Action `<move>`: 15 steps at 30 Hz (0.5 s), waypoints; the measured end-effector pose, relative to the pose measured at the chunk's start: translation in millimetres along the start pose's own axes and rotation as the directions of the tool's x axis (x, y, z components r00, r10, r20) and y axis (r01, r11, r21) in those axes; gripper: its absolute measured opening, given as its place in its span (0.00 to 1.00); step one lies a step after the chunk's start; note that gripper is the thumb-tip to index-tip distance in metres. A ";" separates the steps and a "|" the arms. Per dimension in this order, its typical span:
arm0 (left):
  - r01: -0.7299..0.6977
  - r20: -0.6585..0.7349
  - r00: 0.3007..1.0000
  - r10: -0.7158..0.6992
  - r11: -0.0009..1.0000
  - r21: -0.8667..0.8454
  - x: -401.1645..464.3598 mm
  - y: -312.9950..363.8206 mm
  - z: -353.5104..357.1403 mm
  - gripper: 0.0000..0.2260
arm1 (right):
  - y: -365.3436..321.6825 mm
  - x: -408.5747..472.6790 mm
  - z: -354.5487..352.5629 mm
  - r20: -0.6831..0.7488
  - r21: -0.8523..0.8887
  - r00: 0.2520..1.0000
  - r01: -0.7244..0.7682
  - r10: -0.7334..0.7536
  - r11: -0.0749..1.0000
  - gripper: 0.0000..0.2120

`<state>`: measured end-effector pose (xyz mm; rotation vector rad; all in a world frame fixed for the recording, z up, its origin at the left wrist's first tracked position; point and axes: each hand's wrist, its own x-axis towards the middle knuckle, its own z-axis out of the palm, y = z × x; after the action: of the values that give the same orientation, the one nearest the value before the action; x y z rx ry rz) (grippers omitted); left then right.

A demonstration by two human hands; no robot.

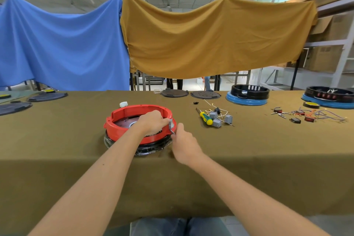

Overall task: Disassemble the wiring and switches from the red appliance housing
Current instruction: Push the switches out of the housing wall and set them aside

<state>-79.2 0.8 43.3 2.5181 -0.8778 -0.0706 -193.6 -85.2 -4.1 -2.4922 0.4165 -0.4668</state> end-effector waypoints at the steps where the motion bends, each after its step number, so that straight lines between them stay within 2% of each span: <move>1: 0.000 -0.001 1.000 0.000 1.000 0.003 -0.4 0.4 0.2 0.23 | -7.2 -2.4 9.5 -0.028 0.135 0.995 -0.094 0.099 0.986 0.03; 3: 0.001 -0.004 1.000 -0.001 1.000 0.012 -0.9 0.4 0.2 0.22 | -25.9 -2.3 24.5 -0.037 0.391 0.952 -0.267 0.305 0.881 0.06; 5: -0.001 -0.008 1.000 0.001 1.000 0.015 -0.7 -0.3 0.3 0.21 | -43.8 2.1 35.7 0.009 0.627 0.884 -0.369 0.467 0.686 0.11; 8: -0.009 -0.008 1.000 0.009 1.000 0.002 -0.2 -1.0 0.4 0.21 | -62.4 12.4 45.2 0.109 0.857 0.789 -0.383 0.604 0.346 0.08; 10: -0.015 -0.008 1.000 0.015 1.000 -0.013 -0.4 -1.8 -0.3 0.21 | -69.0 18.5 49.9 0.136 0.916 0.754 -0.343 0.643 0.208 0.05; 11: -0.017 -0.008 1.000 0.017 1.000 -0.018 -0.4 -2.2 -0.4 0.20 | -70.2 21.3 52.1 0.130 0.925 0.745 -0.330 0.654 0.191 0.07; 13: -0.020 -0.005 1.000 0.020 1.000 -0.022 -0.4 -2.9 0.4 0.19 | -70.4 23.3 53.9 0.097 0.918 0.743 -0.324 0.662 0.229 0.09; 15: -0.025 -0.011 1.000 0.025 0.999 -0.022 -0.8 -3.2 0.6 0.20 | -66.6 21.2 54.0 0.032 0.879 0.767 -0.327 0.640 0.348 0.10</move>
<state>-78.1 3.2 41.2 2.4845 -0.8992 -0.0580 -139.7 -15.3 -2.6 -1.1932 0.8124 -0.6251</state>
